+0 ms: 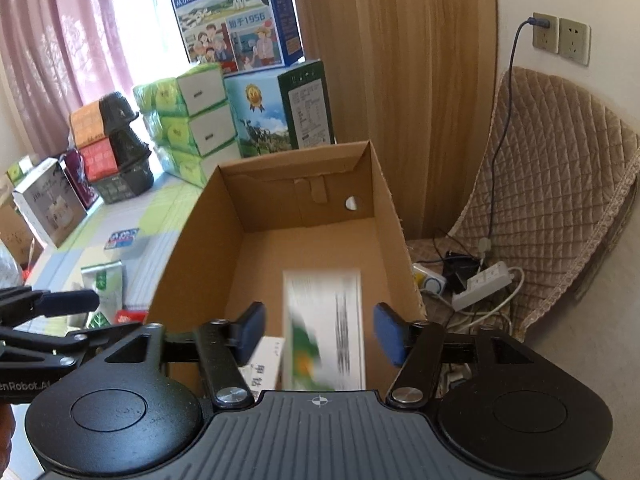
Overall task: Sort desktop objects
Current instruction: 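Carry both boxes to the cardboard box and open both tools to drop them, then return both tools to the table toward the remaining items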
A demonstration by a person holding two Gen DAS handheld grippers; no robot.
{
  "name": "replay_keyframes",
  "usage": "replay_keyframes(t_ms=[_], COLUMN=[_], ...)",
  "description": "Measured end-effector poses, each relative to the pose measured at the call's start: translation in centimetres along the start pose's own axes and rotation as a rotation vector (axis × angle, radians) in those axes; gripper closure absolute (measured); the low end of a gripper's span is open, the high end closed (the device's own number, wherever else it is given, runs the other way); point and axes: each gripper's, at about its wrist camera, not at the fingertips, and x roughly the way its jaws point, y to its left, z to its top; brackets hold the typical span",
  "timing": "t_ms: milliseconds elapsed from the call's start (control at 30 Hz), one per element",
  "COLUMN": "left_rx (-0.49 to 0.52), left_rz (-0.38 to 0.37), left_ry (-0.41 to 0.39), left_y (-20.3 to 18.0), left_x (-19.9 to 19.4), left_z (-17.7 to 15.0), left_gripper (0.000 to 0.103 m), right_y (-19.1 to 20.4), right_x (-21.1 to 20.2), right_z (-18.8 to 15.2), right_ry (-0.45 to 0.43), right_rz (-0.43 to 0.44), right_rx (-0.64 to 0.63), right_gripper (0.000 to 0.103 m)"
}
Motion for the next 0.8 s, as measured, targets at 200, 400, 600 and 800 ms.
replay_keyframes(t_ms=[200, 400, 600, 800], left_rx=[-0.016, -0.02, -0.02, -0.04], left_rz=[0.023, 0.044, 0.087, 0.143], left_ry=[-0.008, -0.022, -0.034, -0.05], left_y=[1.1, 1.8, 2.8, 4.6], left_x=[-1.8, -4.7, -8.4, -12.4], left_z=[-0.4, -0.9, -1.9, -3.2], left_gripper=[0.028, 0.028, 0.024, 0.022], right_y=[1.3, 3.4, 6.1, 9.4], right_x=[-1.4, -4.0, -6.9, -9.2], right_z=[0.0, -0.4, -0.8, -1.4], right_ry=[-0.008, -0.031, -0.063, -0.086], right_rz=[-0.001, 0.013, 0.04, 0.087], right_rx=[-0.03, -0.048, -0.077, -0.11], right_gripper=[0.037, 0.036, 0.035, 0.03])
